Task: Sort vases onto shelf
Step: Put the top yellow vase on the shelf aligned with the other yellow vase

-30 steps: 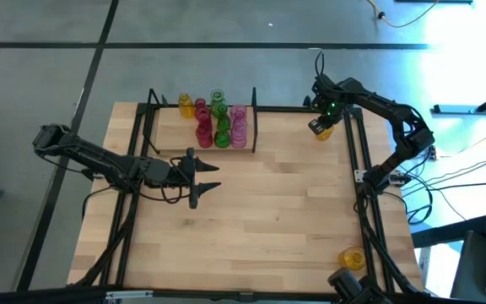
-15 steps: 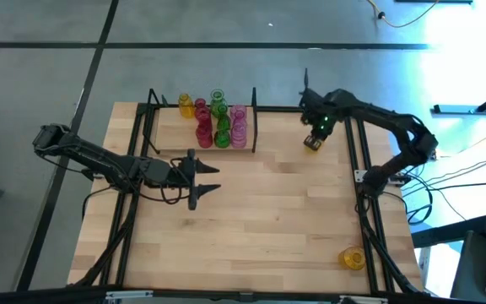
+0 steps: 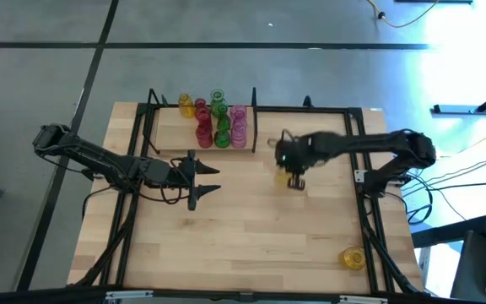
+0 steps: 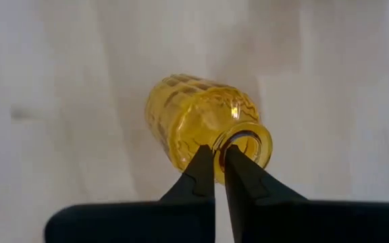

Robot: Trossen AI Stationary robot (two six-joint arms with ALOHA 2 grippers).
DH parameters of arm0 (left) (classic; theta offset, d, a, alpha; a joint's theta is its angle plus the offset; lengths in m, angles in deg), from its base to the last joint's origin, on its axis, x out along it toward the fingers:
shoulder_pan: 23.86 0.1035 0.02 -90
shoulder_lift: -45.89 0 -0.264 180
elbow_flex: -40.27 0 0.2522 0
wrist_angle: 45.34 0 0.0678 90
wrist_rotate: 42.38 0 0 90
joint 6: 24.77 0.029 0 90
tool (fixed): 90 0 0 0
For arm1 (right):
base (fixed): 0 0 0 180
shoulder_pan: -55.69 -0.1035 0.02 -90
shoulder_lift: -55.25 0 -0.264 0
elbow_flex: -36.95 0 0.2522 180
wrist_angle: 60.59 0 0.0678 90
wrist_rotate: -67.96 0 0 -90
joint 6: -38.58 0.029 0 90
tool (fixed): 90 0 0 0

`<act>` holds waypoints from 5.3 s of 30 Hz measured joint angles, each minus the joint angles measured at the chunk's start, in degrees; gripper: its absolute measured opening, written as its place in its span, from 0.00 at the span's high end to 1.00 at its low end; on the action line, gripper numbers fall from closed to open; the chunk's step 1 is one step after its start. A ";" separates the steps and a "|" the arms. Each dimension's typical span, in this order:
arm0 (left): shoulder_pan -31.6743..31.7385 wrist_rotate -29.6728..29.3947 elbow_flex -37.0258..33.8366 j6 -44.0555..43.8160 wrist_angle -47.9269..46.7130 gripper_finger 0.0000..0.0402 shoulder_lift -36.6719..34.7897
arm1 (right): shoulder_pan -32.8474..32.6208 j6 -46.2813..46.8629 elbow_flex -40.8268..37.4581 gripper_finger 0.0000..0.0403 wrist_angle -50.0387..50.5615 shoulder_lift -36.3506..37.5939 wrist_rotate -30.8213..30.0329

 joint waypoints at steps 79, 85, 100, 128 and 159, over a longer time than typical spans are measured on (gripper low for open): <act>0.04 1.49 -0.02 0.04 -0.15 0.43 0.02 | -20.95 -4.95 5.07 0.64 -22.77 -13.11 -13.15; 0.04 1.59 0.00 0.04 0.96 0.43 0.96 | -21.02 -1.75 5.05 0.60 -21.87 -9.31 -6.80; 3.30 8.97 3.02 1.25 14.26 0.43 18.01 | -29.31 10.35 -26.29 0.60 -44.86 10.88 -9.53; 6.62 14.84 51.59 -8.03 -44.25 0.44 49.13 | -30.74 13.69 -55.49 0.60 -89.54 8.79 -11.99; 8.17 14.82 55.57 -5.99 -48.65 0.44 54.40 | -30.74 13.24 -55.47 0.60 -90.32 8.78 -11.99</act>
